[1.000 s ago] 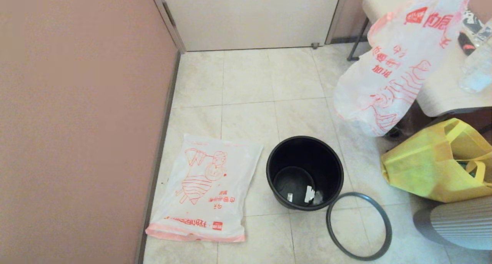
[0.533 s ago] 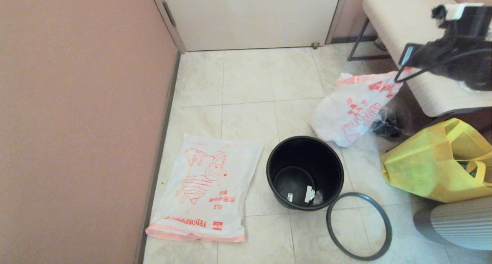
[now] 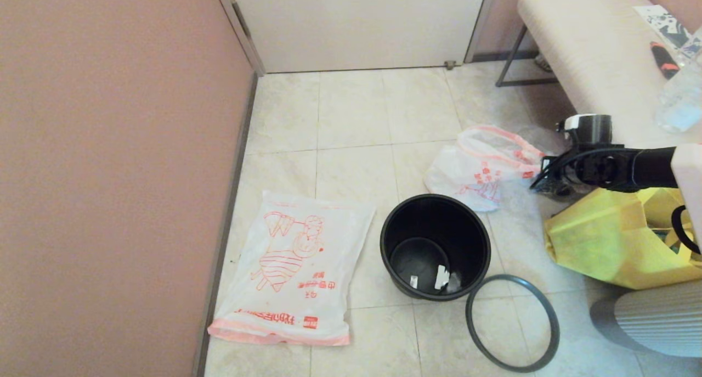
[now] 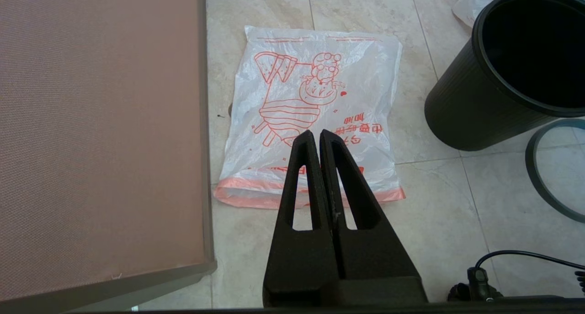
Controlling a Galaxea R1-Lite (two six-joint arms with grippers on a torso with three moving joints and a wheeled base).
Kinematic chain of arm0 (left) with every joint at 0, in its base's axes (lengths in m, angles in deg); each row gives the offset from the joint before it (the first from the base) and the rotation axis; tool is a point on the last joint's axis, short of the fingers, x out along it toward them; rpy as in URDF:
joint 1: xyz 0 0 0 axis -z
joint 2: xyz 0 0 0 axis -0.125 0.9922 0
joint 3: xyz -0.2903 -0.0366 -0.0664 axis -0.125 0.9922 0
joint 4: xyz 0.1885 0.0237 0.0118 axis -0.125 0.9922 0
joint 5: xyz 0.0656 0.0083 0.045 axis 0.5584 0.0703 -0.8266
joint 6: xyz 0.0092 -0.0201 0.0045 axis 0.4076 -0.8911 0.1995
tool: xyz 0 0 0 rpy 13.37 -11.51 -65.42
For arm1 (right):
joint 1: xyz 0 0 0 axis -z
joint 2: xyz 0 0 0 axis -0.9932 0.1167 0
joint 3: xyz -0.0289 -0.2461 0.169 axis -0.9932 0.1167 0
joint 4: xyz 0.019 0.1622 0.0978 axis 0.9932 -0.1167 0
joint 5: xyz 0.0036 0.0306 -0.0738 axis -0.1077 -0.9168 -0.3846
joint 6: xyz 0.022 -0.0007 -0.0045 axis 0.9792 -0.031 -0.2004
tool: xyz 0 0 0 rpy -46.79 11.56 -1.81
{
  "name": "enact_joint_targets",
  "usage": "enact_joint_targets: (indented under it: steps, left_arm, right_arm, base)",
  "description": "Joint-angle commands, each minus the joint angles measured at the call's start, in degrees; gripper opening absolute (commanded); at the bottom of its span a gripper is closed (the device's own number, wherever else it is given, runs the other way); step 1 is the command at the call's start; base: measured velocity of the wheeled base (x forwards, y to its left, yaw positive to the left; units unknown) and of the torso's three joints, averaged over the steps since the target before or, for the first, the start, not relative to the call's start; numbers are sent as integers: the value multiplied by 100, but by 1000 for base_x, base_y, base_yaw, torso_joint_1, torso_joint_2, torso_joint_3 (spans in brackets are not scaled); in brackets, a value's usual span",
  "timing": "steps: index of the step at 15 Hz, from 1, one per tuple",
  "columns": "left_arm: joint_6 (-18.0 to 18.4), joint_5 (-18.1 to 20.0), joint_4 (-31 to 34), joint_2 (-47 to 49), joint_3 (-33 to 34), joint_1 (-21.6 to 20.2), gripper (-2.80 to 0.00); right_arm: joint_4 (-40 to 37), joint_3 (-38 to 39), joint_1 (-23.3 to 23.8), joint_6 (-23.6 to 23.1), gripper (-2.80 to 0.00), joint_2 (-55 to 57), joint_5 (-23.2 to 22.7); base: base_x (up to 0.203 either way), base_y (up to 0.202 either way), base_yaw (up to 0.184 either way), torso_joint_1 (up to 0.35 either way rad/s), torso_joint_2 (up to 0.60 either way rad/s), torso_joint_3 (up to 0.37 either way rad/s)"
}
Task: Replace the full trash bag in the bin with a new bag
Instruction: Place the trash bag on the floor
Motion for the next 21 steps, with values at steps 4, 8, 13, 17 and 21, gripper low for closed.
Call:
enact_joint_targets:
  steps: [4,8,13,17,21]
  left_arm:
    - [0,2,-1,7,4,-1,-280]
    - [0,1,-1,7,4,-1,-280]
    - [4,-1,-1,7,4,-1,-280]
    - [0,-1,-1,7,-4,-1,-280]
    - [4,-2,-1,7,-4,-1,-280]
  right_arm:
    - [-838,64,-85,551,0,-1116,-332]
    - [-2324,94,-131,2601,0,-1865,-2032]
    - [-2232,611,281,4910,0,-1861,-3686]
    - [-1889,567,377,5435,0,-2133,-4456]
    - [-1893,440,316,5677,0,-2335,-4859]
  base:
    - [0,0,0,0,0,0]
    - [0,0,0,0,0,0]
    - [0,0,0,0,0,0]
    - [0,0,0,0,0,0]
    - [0,0,0,0,0,0]
